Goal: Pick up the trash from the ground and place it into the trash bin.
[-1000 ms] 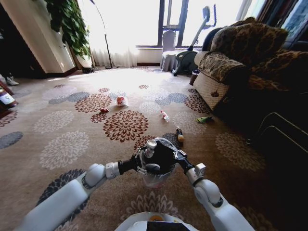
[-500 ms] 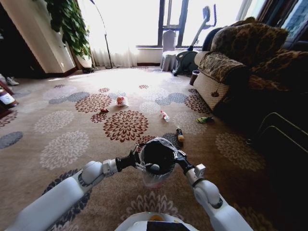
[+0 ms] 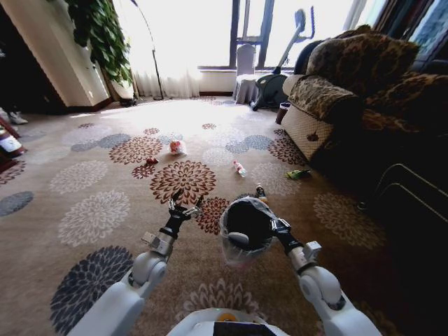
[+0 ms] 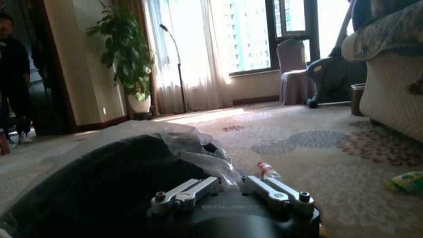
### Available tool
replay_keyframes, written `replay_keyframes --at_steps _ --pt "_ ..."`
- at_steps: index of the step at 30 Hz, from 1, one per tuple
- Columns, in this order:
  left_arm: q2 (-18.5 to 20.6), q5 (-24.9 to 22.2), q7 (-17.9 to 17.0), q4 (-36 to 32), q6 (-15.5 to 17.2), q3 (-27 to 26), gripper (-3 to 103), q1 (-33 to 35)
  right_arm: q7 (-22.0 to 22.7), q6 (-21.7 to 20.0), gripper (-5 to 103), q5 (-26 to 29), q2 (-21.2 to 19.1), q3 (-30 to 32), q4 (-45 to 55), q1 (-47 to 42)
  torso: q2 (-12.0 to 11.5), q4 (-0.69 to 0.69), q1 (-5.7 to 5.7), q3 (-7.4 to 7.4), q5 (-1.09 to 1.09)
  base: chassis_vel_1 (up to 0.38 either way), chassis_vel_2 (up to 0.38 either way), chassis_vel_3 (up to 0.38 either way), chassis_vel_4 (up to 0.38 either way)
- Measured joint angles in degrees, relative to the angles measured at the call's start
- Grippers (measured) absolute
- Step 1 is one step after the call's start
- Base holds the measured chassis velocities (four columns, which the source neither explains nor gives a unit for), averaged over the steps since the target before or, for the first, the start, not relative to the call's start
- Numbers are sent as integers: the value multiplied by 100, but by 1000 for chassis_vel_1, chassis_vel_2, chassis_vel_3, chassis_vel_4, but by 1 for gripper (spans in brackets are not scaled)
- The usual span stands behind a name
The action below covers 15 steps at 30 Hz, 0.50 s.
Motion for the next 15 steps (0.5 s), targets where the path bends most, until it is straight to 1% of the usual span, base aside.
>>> replay_keyframes --at_steps 5,8,10,12,15 --pt "-56 -5 -113 74 95 -8 100 6 -2 45 0 -36 79 2 50 -71 0 1 0 0 0 -77 -75 89 90" --pt "-60 -12 -141 122 109 -9 100 14 -2 77 0 -53 101 12 56 -104 0 1 0 0 -1 -152 -142 188 143" --pt "-69 -32 -160 150 121 -9 100 21 -2 95 0 -67 107 15 68 -128 0 1 0 0 0 -198 -211 211 192" --pt "-94 -58 -176 176 150 -6 100 28 -2 108 0 -73 113 8 100 -149 0 -2 0 0 0 -272 -300 241 249" --pt "-113 -62 -181 194 166 0 100 31 -1 113 0 -74 120 -2 117 -151 0 -2 0 0 -2 -299 -313 264 265"
